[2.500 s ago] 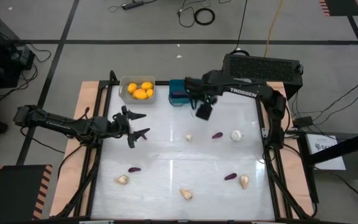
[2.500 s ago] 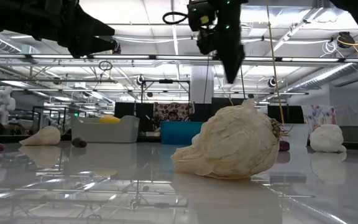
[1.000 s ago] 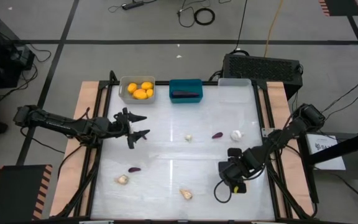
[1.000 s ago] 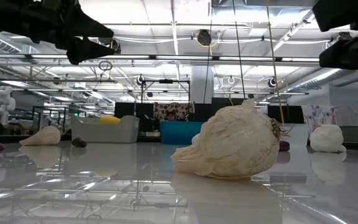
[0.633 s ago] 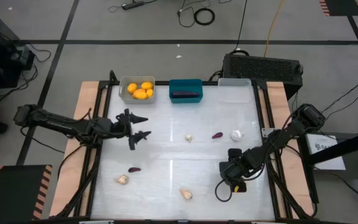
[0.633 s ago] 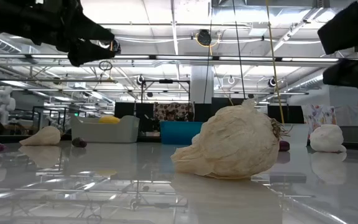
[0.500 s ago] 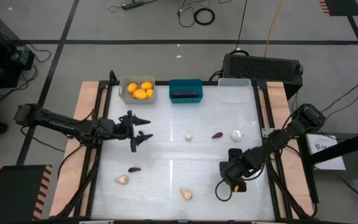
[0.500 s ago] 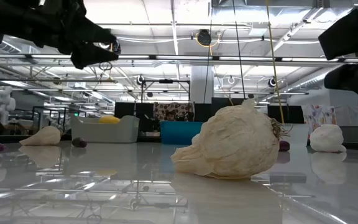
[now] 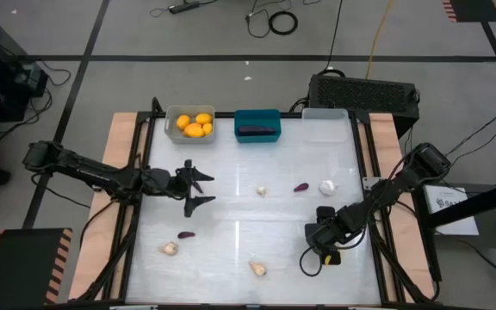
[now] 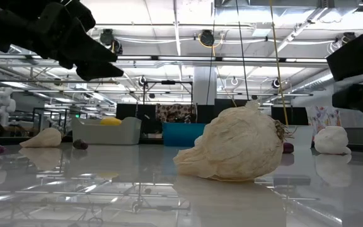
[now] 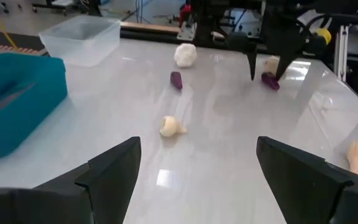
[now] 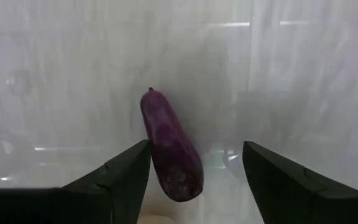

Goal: Sort produce into baskets
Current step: Put the bottom right eggplant into the blue bin

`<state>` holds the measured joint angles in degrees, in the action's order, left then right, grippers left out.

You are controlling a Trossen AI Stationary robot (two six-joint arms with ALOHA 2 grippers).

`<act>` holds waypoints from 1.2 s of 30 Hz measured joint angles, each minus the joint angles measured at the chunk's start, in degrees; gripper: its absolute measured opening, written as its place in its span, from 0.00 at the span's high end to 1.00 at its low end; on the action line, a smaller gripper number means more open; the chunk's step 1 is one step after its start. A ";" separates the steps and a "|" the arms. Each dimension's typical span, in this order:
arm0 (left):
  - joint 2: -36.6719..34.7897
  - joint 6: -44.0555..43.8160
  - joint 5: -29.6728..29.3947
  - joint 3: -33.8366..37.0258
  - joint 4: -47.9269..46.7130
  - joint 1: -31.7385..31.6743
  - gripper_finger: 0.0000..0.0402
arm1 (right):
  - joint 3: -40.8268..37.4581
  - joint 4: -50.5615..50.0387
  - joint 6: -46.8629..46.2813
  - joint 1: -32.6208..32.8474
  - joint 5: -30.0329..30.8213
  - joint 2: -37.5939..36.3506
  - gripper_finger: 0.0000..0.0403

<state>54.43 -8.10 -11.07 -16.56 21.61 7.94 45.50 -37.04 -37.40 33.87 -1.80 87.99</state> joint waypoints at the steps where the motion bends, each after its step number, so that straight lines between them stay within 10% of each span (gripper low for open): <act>1: 0.08 0.00 0.15 0.00 0.02 0.00 0.19 | 0.00 0.03 0.55 0.00 0.02 0.00 0.40; 20: 0.07 -0.02 0.16 0.00 0.26 0.00 0.19 | 0.41 5.83 2.34 -0.97 -8.24 0.00 0.94; 29: 0.07 -0.17 0.16 0.00 0.41 -0.09 0.19 | 5.88 5.85 12.40 -7.34 -7.94 0.00 0.96; 36: 0.07 -0.27 0.16 0.00 0.41 -0.09 0.19 | 14.53 5.88 31.51 -16.09 6.52 0.00 0.96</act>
<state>54.50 -8.37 -10.92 -16.56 22.02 7.86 60.03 -31.16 -5.90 17.77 4.72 87.99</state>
